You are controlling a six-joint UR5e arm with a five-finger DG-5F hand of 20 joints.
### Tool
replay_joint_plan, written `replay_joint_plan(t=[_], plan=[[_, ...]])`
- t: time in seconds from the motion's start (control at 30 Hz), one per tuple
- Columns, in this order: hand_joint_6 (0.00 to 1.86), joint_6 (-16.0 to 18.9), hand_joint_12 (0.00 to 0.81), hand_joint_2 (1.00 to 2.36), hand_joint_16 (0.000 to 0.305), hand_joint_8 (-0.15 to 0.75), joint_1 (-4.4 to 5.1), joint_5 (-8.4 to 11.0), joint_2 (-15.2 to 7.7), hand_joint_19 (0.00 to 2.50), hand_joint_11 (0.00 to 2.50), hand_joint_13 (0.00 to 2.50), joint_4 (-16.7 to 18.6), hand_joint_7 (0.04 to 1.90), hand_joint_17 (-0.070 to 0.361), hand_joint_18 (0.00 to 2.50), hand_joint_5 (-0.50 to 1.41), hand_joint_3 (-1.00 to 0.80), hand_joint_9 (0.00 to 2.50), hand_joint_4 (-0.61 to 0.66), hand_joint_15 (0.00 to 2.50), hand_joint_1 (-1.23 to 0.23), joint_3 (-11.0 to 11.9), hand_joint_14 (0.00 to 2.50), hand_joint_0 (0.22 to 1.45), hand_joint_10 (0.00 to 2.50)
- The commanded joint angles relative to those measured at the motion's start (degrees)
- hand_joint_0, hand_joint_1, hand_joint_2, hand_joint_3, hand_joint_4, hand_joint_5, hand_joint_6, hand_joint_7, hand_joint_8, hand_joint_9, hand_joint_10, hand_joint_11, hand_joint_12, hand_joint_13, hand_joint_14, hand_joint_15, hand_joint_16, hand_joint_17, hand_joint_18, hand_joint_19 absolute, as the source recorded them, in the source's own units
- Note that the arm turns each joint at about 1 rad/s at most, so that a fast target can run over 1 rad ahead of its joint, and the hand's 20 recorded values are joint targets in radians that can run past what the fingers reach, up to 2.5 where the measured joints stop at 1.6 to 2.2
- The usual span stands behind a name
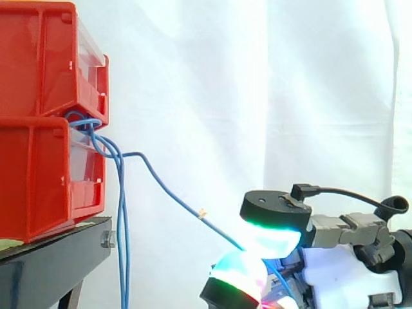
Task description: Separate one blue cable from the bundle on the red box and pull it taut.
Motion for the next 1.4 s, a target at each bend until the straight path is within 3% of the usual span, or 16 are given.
replay_joint_plan(t=[0.0,1.37], plan=[[0.92,-0.08,0.418,1.37,0.053,0.296,0.04,0.03,-0.01,0.39,0.53,0.83,-0.15,1.21,0.12,0.83,-0.04,0.01,1.16,-0.11,0.54,-0.86,-0.46,0.02,0.57,0.02],[0.92,-0.52,0.422,1.36,0.055,0.297,0.12,0.11,-0.01,0.36,0.51,0.8,-0.15,1.19,0.123,0.8,-0.05,0.0,1.13,-0.09,0.53,-0.86,-0.55,0.02,0.56,0.01]])
